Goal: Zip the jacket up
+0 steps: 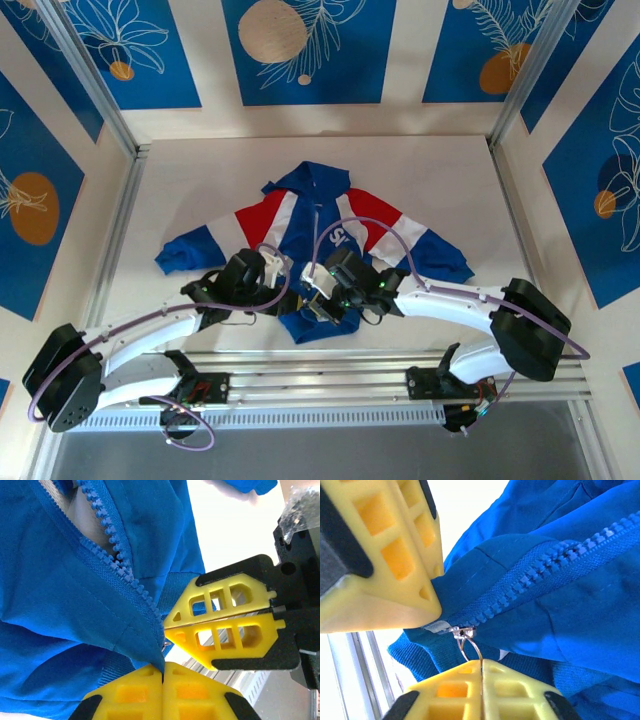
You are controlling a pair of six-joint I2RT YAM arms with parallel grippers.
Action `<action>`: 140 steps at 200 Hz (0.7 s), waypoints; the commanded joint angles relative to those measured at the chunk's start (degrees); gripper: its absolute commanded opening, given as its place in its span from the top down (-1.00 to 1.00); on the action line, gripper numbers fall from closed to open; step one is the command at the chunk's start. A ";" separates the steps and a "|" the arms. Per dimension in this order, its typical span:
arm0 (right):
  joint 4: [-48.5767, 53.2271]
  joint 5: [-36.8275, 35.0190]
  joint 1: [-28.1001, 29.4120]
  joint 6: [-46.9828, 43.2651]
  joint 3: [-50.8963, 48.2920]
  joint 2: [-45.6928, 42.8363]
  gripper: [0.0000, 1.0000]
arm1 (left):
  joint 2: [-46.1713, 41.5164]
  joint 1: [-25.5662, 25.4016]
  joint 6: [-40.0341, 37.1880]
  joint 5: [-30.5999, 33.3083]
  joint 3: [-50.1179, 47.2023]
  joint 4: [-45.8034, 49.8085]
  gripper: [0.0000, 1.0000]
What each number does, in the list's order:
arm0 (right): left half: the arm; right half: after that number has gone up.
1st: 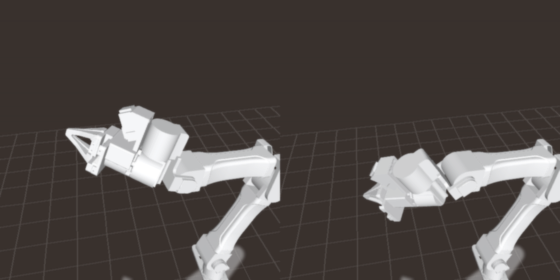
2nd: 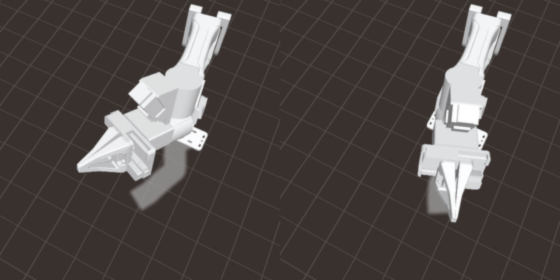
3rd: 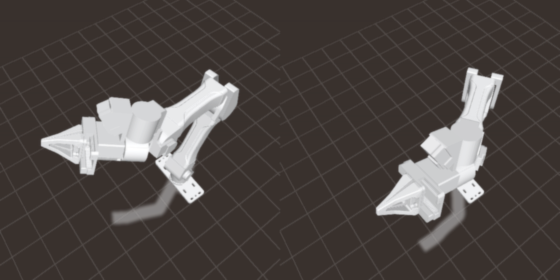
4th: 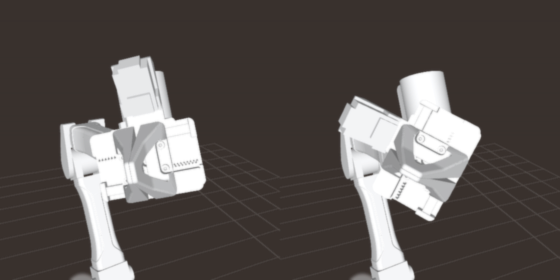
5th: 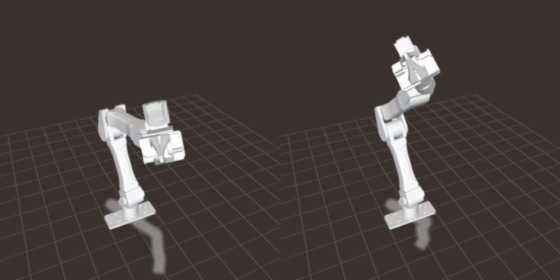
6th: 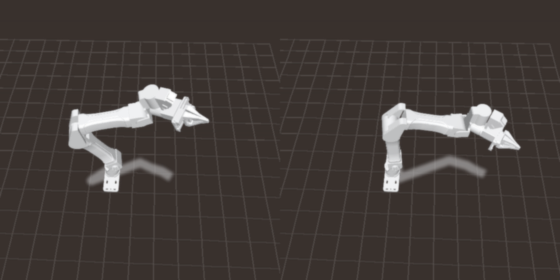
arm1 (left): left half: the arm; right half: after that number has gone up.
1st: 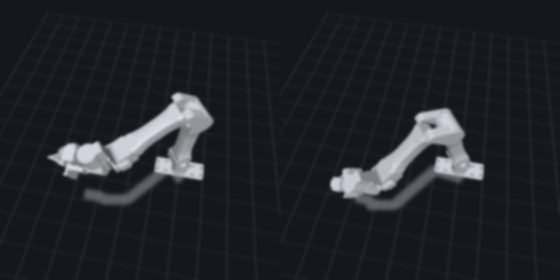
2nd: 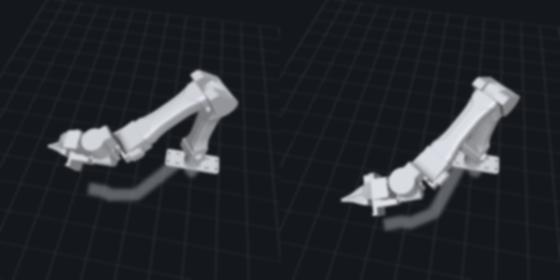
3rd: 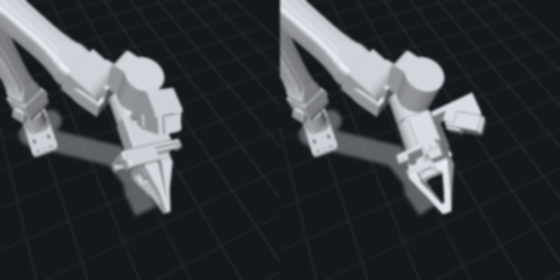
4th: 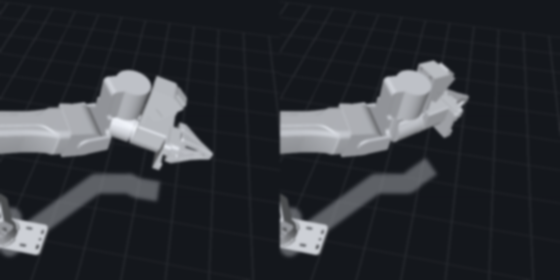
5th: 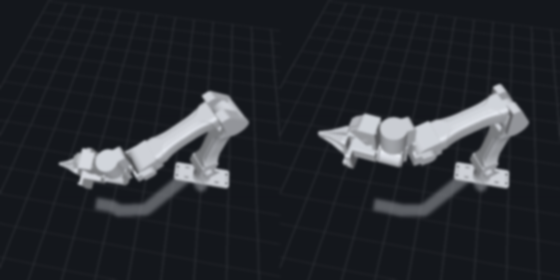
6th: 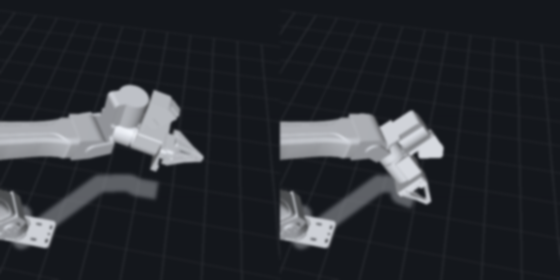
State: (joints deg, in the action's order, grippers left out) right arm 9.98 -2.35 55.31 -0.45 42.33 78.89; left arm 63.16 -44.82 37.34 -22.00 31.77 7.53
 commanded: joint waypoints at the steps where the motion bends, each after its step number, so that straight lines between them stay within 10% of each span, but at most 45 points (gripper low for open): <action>1: -1.36 1.73 1.00 -0.77 -0.84 -0.19 0.71 | -1.19 -0.39 -0.68 0.13 0.79 -0.23 1.00; 140: -3.74 2.13 2.52 0.05 0.76 3.11 0.54 | -1.13 -0.36 -1.13 0.40 1.32 1.05 1.00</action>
State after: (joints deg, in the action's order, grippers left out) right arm 7.97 -1.30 57.25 -0.99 42.24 81.41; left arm 62.39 -44.82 37.32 -22.00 31.77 8.01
